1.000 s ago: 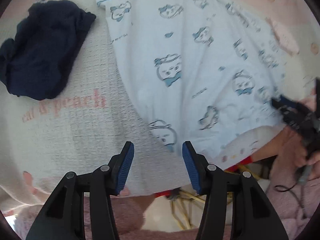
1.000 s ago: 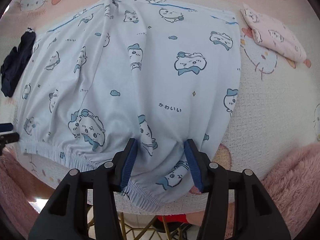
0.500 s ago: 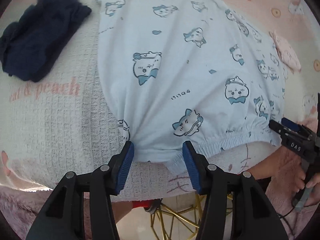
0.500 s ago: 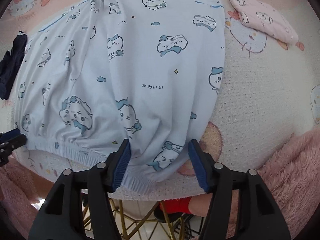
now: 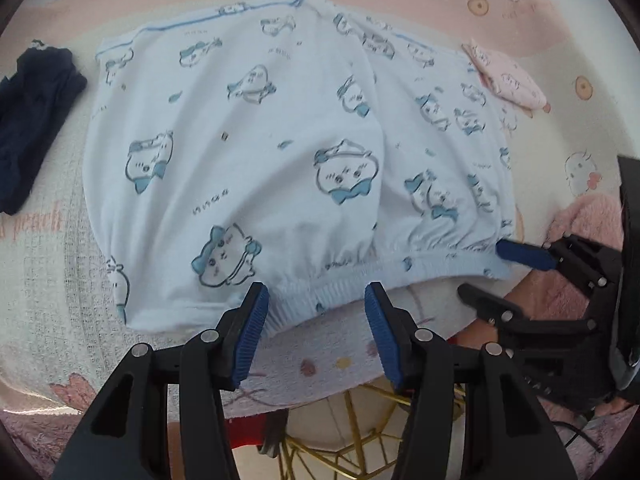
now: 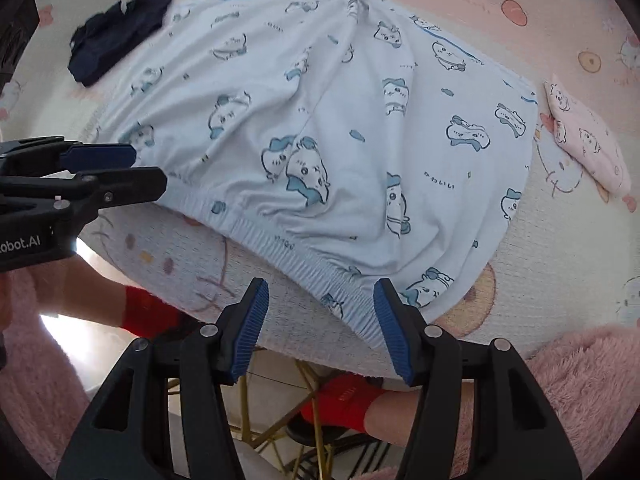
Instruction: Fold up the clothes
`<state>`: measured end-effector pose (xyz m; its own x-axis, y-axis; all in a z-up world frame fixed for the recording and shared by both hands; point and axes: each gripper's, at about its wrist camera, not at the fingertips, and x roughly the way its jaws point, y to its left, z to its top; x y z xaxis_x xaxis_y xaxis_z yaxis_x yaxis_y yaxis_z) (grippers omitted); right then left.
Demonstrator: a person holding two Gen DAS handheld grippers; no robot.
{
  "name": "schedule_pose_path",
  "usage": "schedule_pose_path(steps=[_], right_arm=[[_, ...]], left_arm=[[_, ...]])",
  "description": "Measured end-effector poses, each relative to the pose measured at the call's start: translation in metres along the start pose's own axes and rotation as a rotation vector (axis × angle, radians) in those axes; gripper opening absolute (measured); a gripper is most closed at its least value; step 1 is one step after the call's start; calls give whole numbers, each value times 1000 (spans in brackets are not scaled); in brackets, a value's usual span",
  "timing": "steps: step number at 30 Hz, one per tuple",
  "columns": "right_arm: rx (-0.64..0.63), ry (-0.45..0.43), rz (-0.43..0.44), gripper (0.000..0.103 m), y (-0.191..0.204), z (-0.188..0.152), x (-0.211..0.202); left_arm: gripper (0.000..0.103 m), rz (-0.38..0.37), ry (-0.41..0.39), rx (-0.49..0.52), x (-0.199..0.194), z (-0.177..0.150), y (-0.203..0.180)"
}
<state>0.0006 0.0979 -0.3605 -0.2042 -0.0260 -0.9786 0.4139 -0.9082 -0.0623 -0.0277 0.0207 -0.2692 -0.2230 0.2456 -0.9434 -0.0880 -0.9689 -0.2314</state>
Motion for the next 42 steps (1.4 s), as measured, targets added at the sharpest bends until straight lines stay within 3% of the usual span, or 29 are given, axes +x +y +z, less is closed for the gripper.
schedule_pose_path(steps=[3,4,5,7,13,20,23,25,27,32,37,42], right_arm=[[0,0,-20,57,9,9,10],[-7,-3,-9,57,12,12,14],[-11,-3,-2,57,15,14,18],[18,-10,15,57,15,17,19],[94,-79,65,57,12,28,13],[134,-107,117,57,22,54,11],[143,-57,172,57,12,67,20],[134,-7,195,57,2,60,26],[151,-25,192,57,0,64,30],[136,-49,163,57,-21,38,11],[110,7,131,56,-22,27,17],[115,-23,145,56,-18,32,17]], left_arm=[[52,159,12,-5,-10,-16,10],[52,163,10,-38,-12,-18,21],[52,162,6,-71,-15,-20,31],[52,86,-17,-139,-23,-20,46],[53,3,-50,-77,-27,-15,29],[52,35,-33,36,-26,-14,7],[53,143,0,165,-32,-22,-5],[53,162,5,195,-25,-22,-13],[53,122,14,176,-22,-23,-9],[53,160,48,180,-9,-21,-7],[53,145,30,157,-16,-19,1],[53,90,2,198,-27,-16,-2]])
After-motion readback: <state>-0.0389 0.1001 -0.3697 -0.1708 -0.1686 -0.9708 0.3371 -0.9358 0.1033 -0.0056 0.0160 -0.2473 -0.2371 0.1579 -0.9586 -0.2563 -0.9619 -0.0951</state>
